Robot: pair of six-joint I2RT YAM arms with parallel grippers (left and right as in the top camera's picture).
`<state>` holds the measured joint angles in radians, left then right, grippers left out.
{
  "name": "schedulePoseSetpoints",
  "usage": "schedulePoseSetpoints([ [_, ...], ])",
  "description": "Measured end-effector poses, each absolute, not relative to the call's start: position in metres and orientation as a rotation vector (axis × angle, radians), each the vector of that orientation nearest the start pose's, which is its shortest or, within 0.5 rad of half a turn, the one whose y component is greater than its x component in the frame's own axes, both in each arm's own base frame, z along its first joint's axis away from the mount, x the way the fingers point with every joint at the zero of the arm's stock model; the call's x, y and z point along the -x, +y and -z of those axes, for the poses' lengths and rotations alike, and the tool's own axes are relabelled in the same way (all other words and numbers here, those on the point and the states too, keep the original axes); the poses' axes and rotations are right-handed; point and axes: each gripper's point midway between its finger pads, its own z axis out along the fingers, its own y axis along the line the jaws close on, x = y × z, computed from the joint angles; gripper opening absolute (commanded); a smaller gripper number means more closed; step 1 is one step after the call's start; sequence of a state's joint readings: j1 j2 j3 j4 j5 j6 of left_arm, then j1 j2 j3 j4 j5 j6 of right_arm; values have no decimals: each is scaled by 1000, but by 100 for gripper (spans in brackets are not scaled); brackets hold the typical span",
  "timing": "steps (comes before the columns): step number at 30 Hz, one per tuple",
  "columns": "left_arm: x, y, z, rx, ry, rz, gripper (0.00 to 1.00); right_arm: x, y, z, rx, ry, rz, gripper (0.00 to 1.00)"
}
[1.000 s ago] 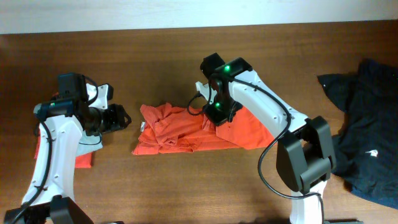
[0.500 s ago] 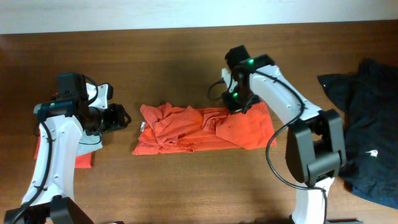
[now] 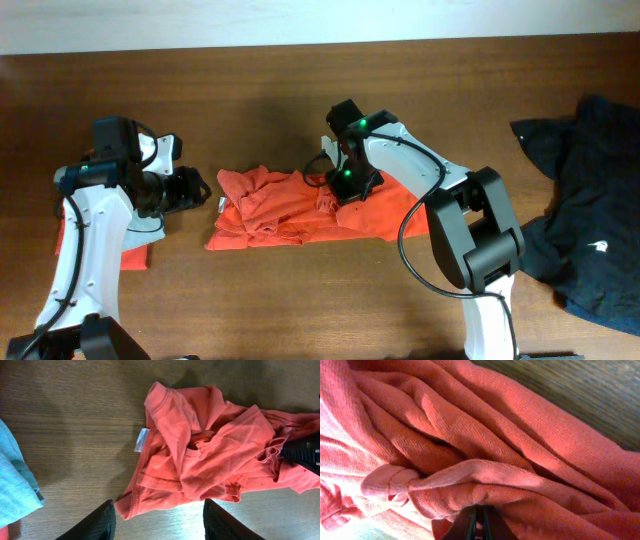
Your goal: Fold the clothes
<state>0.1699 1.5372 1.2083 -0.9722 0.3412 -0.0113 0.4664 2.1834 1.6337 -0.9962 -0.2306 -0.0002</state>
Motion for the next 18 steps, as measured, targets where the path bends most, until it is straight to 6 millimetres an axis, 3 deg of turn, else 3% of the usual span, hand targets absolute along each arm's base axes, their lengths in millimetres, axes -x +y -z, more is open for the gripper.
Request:
schedulePoseSetpoints([
  [2,-330,-2,-128,189,2807,453,56,-355,223,-14,734,3068,-362,16],
  [4,-330,-2,-128,189,2807,453,68,-359,222,-22,728,3072,-364,18],
  [8,-335,-1,-129,191,2788,448,79,-385,223,-61,690,2998,-391,25],
  [9,-337,-1,-129,188,2781,447,82,-393,219,-80,669,2965,-397,27],
  [11,-339,0,-130,183,2770,444,82,-407,206,-127,636,2881,-402,29],
  [15,-343,0,-131,177,2756,440,83,-412,176,-178,552,2806,-396,29],
  [18,-349,-3,-124,150,2752,439,83,-410,151,-181,481,2846,-382,29],
])
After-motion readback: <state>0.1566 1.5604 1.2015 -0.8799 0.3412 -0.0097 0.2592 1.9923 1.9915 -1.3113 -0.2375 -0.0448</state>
